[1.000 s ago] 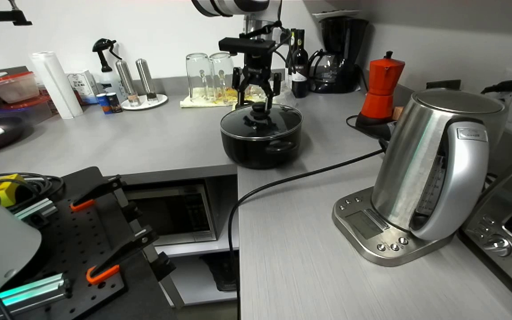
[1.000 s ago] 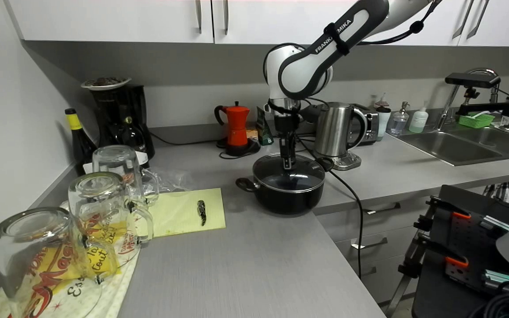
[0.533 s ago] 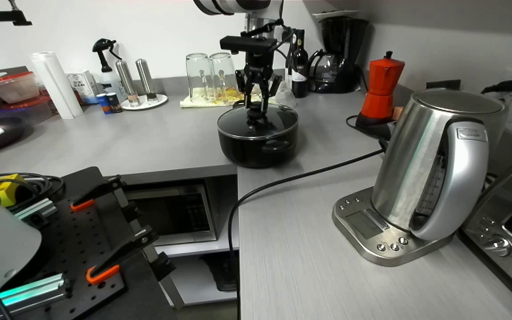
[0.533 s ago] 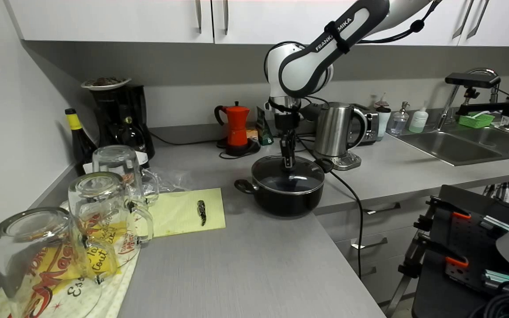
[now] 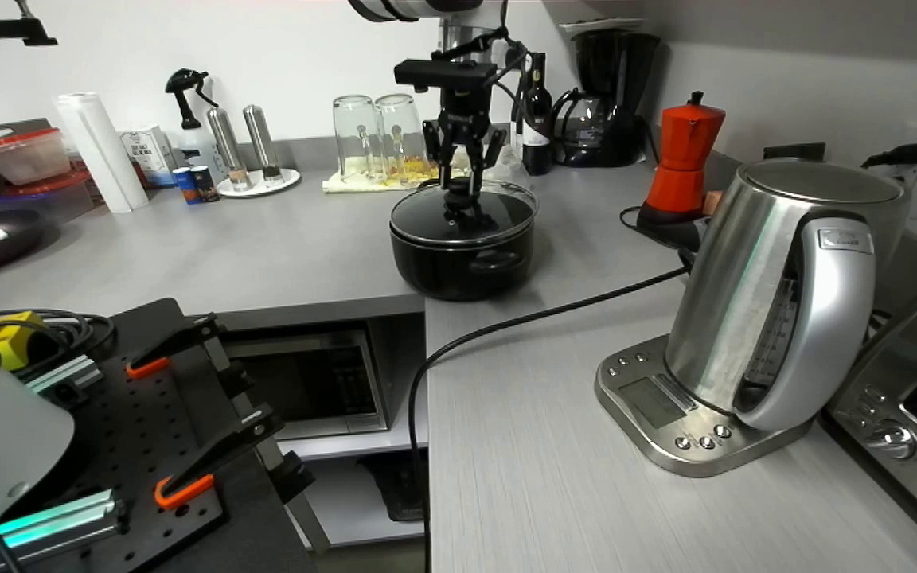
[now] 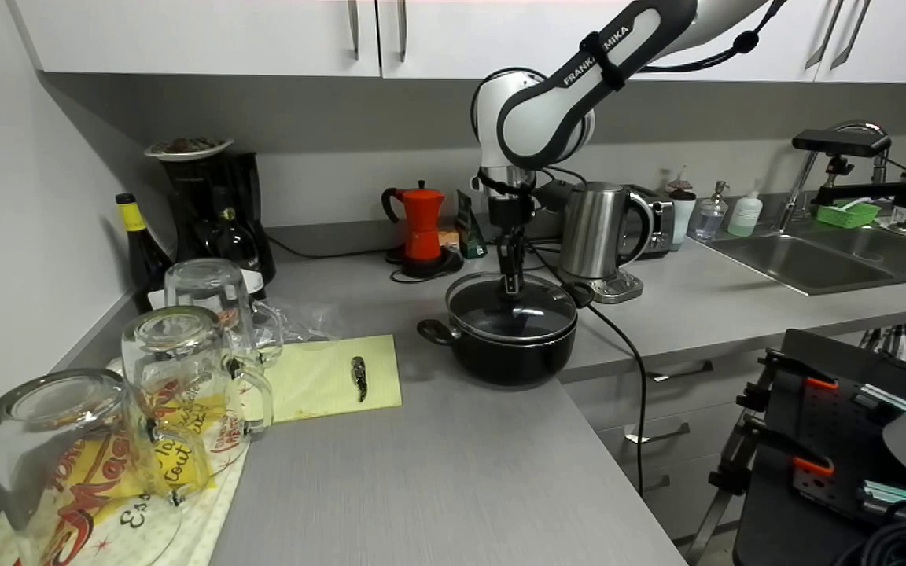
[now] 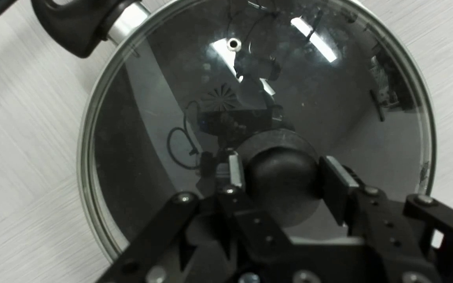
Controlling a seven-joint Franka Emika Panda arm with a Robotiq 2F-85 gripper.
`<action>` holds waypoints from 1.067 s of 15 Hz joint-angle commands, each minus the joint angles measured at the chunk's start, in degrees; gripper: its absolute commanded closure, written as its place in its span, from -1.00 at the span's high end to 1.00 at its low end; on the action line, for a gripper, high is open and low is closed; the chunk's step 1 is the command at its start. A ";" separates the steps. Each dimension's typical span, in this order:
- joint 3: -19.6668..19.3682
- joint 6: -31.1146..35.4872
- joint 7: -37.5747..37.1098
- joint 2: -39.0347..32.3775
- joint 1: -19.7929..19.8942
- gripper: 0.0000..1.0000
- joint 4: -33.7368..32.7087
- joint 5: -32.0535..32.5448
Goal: Remove the glass lid from the black pot.
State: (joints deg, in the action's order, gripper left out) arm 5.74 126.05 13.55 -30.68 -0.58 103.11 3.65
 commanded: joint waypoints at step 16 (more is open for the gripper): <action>3.03 0.71 0.52 17.55 -9.23 -0.50 16.15 12.47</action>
State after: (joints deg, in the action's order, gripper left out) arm 7.91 126.43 13.57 -16.25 -7.23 113.75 11.26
